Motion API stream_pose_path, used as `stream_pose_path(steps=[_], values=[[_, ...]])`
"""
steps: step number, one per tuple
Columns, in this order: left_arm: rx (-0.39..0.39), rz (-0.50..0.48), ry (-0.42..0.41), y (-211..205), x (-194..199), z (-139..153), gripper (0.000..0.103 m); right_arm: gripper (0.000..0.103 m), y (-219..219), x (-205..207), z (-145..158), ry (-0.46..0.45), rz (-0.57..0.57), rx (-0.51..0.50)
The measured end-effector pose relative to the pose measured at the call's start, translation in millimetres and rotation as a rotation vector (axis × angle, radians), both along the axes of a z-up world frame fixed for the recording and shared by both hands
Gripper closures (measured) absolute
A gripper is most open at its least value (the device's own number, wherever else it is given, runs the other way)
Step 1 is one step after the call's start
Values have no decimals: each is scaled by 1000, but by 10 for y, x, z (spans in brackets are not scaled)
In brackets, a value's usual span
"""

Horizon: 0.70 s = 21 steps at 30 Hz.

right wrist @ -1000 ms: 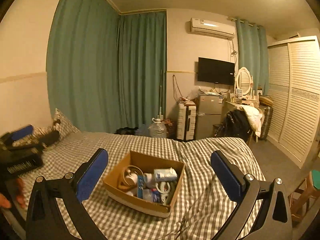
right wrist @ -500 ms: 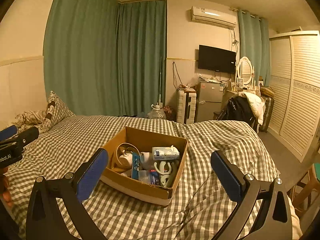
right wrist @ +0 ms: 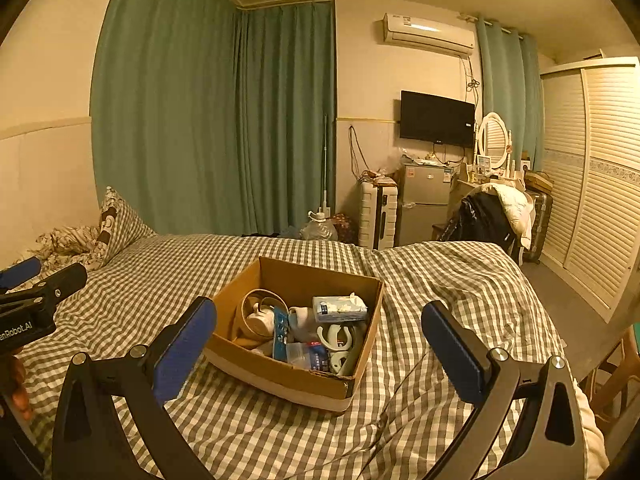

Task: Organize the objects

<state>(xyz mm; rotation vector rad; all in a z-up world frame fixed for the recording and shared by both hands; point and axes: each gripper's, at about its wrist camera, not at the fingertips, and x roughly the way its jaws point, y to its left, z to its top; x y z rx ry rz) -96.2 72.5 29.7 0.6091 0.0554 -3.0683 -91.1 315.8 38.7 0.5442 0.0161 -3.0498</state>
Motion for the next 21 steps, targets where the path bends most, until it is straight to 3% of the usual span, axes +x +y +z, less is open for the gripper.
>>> stream_pose_path(steps=[21], values=[[-11,2,-4,4,6,-13,0,0,-20,-13,-2,-7,11,-8]])
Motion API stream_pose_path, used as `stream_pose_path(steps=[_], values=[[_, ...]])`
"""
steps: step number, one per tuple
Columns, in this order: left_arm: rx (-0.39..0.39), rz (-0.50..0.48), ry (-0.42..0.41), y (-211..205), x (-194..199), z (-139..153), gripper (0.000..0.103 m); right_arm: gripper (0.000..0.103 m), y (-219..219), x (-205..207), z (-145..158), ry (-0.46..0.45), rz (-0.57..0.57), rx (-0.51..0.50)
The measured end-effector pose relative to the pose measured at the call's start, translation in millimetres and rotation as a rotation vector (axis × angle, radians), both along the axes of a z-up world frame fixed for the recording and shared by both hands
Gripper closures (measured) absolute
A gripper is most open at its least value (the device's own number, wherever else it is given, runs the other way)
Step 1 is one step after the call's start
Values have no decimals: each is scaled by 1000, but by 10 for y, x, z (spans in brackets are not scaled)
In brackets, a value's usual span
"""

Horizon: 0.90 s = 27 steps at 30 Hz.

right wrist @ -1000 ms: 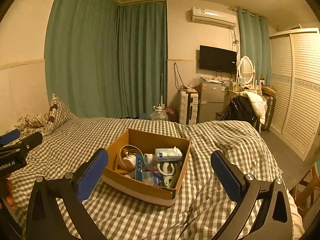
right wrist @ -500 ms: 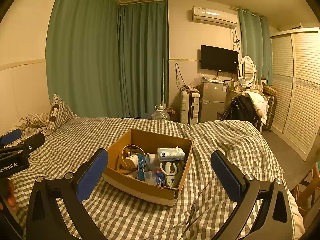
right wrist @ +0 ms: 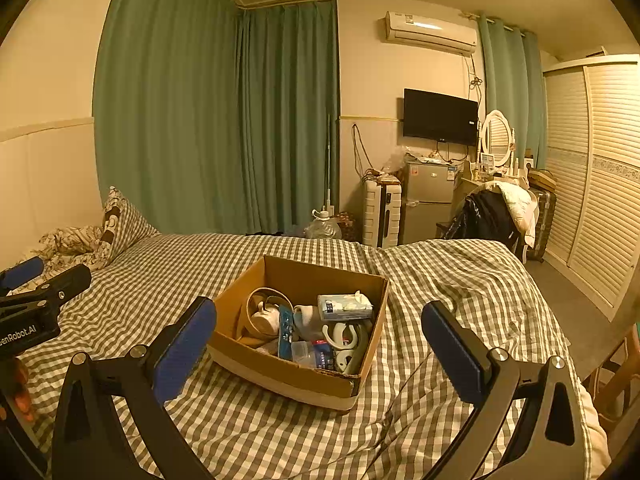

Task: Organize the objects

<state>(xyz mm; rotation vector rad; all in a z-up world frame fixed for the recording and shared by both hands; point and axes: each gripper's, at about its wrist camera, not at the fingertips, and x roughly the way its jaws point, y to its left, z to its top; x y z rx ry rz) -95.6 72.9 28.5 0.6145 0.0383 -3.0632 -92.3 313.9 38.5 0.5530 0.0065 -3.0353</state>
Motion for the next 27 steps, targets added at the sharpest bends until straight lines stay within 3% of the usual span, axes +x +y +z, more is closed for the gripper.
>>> stream_pose_path(steps=[27], values=[[-17,7,-8,7,9,-20,0,0,-15,-34,-24,-16,4,3]])
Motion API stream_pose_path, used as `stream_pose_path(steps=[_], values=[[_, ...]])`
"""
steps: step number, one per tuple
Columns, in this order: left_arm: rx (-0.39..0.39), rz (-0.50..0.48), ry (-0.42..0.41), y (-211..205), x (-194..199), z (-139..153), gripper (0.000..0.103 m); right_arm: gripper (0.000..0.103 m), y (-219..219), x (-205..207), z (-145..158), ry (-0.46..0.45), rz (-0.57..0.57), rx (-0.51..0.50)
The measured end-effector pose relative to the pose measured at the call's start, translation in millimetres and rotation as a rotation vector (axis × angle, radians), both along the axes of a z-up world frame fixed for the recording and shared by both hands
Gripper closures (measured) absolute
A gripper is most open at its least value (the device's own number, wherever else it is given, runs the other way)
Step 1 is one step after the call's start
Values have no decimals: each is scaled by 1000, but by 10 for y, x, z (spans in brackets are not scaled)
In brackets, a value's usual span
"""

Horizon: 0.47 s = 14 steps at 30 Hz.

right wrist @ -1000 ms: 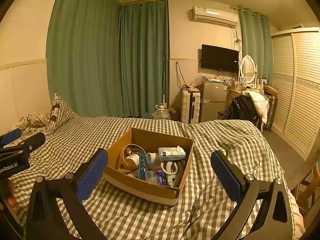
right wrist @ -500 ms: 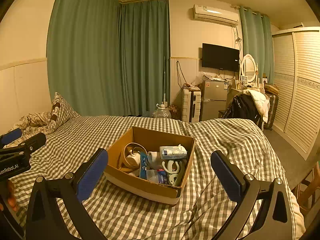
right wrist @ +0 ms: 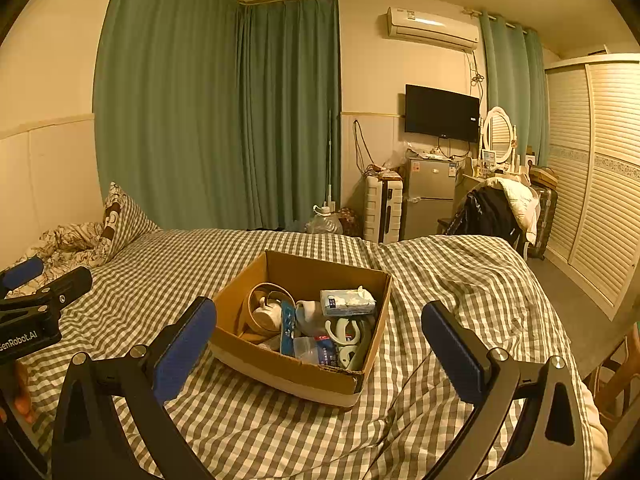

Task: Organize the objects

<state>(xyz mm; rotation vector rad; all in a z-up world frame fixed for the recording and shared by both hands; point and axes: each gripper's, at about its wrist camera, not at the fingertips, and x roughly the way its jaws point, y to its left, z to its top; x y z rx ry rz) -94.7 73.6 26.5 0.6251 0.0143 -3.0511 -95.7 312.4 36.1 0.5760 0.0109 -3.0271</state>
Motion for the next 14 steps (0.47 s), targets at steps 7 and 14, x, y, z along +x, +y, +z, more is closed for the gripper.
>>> stream_pose_path(steps=[7,14], values=[[-2,-1,2,-14,6,0,0,0,-3,-7,-21,-5,-1,1],[-6,-5,3,-6,15,-6,0,0,-4,-9,-27,-8,-2,1]])
